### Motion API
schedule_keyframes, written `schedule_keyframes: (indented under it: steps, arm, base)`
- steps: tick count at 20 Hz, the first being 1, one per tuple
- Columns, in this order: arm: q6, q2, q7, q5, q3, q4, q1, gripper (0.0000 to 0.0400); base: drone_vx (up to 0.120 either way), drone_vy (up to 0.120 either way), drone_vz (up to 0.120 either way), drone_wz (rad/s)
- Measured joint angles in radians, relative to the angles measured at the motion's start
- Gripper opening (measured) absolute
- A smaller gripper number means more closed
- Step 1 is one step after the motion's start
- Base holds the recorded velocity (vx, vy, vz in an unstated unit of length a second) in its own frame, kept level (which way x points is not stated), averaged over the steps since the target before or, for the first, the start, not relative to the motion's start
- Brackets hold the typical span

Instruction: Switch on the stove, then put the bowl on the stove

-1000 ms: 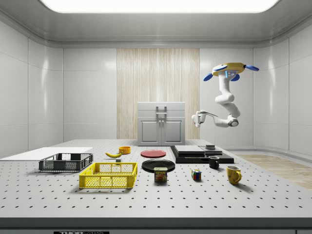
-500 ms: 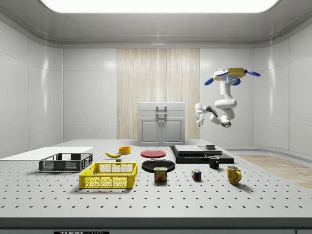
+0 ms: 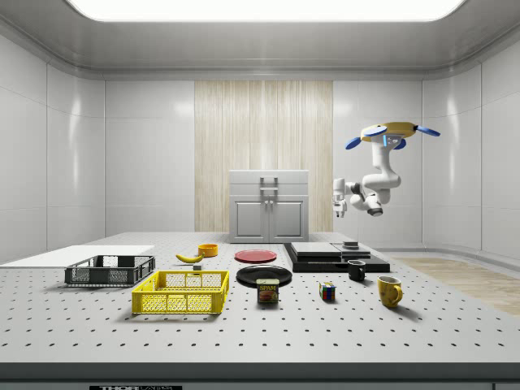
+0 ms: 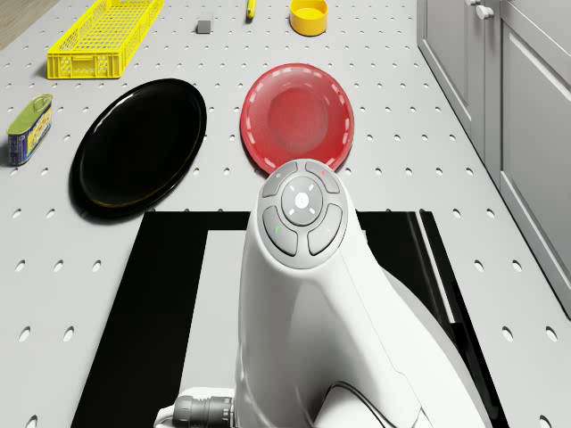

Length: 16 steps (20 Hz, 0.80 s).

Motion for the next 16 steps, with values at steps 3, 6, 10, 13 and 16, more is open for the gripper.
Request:
schedule_keyframes:
  steps: [3,6,10,13,16]
  arm:
    - [0.005,-0.019,0.015,0.002,0.011,0.000,-0.020,0.0400]
    - [0.015,-0.037,0.026,0.008,0.020,0.000,-0.034,0.0400]
    - [0.030,-0.059,0.037,0.017,0.030,0.002,-0.047,0.0400]
    - [0.043,-0.075,0.044,0.025,0.037,0.003,-0.055,0.0400]
    - [0.057,-0.091,0.050,0.033,0.043,0.004,-0.062,0.0400]
  base:
    - [-0.120,0.000,-0.120,0.000]
    - [-0.120,0.000,-0.120,0.000]
    - [-0.050,0.000,-0.120,0.000]
    - [0.000,0.000,-0.120,0.000]
    - [0.000,0.120,-0.120,0.000]
